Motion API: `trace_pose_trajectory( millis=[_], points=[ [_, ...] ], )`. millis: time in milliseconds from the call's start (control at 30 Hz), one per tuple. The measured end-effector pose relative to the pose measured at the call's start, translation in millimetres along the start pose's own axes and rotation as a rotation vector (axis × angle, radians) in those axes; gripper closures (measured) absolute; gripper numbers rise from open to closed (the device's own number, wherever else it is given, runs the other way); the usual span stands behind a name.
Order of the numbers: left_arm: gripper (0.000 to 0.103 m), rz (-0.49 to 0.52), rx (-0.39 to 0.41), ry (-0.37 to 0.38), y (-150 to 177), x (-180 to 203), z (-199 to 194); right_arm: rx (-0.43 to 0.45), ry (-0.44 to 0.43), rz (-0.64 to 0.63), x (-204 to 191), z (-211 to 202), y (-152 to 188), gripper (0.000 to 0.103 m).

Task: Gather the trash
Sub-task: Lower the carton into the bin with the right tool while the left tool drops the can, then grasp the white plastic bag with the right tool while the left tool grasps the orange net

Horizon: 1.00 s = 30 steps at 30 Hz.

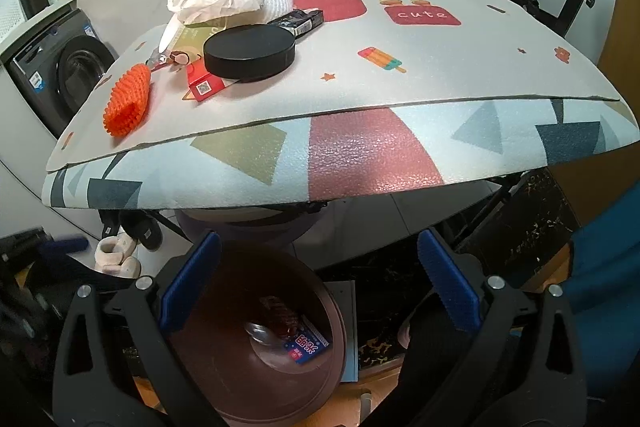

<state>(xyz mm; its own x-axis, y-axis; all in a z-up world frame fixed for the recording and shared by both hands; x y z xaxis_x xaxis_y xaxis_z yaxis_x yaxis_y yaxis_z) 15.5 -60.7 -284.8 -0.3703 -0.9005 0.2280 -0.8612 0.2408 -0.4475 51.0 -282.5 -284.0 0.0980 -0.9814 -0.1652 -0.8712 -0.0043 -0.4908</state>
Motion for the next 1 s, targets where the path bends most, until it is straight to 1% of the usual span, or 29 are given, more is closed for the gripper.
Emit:
trace_pose_trajectory(
  millis=[67, 167, 300, 400, 500, 633, 667, 700, 733, 800, 833, 933, 1000],
  points=[
    [0.022, -0.072, 0.059, -0.004, -9.3, -14.3, -14.3, -0.007, -0.002, 0.0, -0.9, 0.5, -1.3, 0.006],
    [0.017, -0.164, 0.131, -0.038, -25.1, -37.8, -34.9, -0.012, -0.006, -0.009, -3.4, 0.3, -4.3, 0.006],
    [0.013, -0.283, 0.211, -0.088, -41.9, -72.2, -58.3, 0.006, -0.008, -0.046, -10.4, -5.3, -15.1, 0.006],
    [0.012, -0.335, 0.242, -0.112, -50.9, -93.2, -71.4, 0.04, -0.028, -0.061, -16.3, -14.1, -32.4, 0.006],
    [0.012, -0.377, 0.264, -0.132, -62.0, -113.2, -79.7, 0.071, -0.083, -0.067, -24.9, -21.8, -59.9, 0.006],
    [0.012, -0.418, 0.288, -0.135, -72.8, -129.3, -86.7, 0.105, -0.105, -0.113, -43.8, -24.0, -101.0, 0.006],
    [0.012, -0.428, 0.294, -0.133, -76.1, -134.7, -89.2, 0.103, -0.103, -0.13, -50.5, -22.1, -112.6, 0.006],
    [0.012, -0.434, 0.296, -0.131, -78.7, -137.4, -89.9, 0.092, -0.069, -0.151, -59.0, -16.9, -127.3, 0.006],
    [0.012, -0.44, 0.298, -0.131, -80.5, -139.8, -90.6, 0.09, -0.06, -0.167, -65.0, -13.8, -136.5, 0.006],
    [0.012, -0.456, 0.298, -0.131, -84.6, -145.7, -90.9, 0.118, -0.092, -0.204, -86.1, -6.6, -163.0, 0.006],
    [0.012, -0.462, 0.298, -0.131, -85.6, -147.8, -90.9, 0.13, -0.093, -0.212, -94.5, -1.8, -175.0, 0.006],
    [0.012, -0.478, 0.297, -0.132, -89.0, -155.9, -89.2, 0.136, -0.078, -0.216, -115.6, 18.5, -207.7, 0.006],
    [0.012, -0.484, 0.294, -0.131, -91.1, -157.8, -87.9, 0.13, -0.07, -0.211, -125.1, 31.6, -222.4, 0.006]
  ],
)
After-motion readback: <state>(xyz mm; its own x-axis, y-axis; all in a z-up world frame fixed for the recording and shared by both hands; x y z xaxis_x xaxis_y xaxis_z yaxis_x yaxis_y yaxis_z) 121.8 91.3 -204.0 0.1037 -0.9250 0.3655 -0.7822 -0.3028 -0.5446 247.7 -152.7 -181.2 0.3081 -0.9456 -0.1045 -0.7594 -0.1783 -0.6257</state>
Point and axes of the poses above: each gripper's, at about its wrist camera, not at the fingertips, and z roughly the way its jaws point, x to its right, y to its underside, the point moved 7 cm from there along z, roughly the way its jaws point, and after that the axes turned 6 degrees about -x, right-handed, at the moved point
